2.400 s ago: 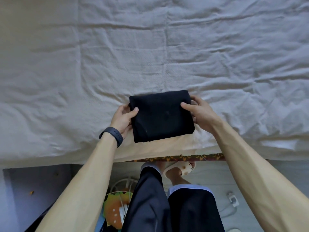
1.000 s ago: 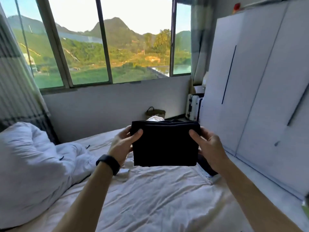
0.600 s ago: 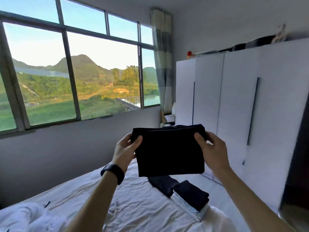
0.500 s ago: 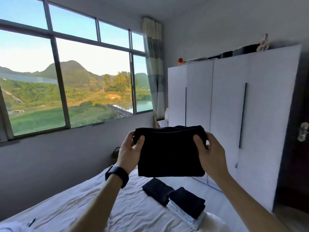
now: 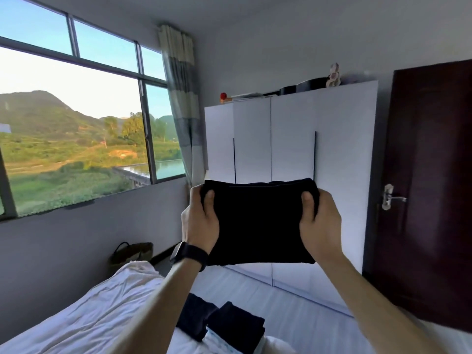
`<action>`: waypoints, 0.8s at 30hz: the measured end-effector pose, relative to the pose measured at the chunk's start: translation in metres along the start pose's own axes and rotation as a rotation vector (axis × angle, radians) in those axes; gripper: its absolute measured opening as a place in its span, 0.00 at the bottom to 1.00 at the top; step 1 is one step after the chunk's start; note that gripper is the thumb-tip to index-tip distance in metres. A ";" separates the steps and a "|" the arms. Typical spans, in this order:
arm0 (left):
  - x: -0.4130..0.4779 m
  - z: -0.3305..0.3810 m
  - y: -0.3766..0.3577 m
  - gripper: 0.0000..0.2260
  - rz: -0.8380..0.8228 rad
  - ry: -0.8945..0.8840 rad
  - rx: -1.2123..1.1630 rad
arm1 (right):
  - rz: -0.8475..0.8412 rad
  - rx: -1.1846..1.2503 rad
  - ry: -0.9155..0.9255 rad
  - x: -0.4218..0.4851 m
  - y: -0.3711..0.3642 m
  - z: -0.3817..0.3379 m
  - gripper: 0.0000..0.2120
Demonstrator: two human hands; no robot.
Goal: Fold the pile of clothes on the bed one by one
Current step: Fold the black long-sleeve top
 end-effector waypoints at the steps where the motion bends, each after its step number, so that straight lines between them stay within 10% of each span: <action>1: 0.000 0.000 -0.018 0.11 0.006 0.014 -0.012 | 0.004 -0.005 0.000 0.011 0.006 0.016 0.10; 24: 0.028 -0.080 -0.402 0.11 -0.253 0.160 -0.006 | -0.058 -0.098 -0.144 0.181 0.016 0.372 0.13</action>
Point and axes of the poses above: each hand's wrist, its own x-axis towards the middle knuckle, its own y-axis out of the back of the hand, z = x × y, the point moved 2 cm from there along x, towards the middle knuckle, and after that the axes turned 2 degrees about y, right-handed, at the moved point
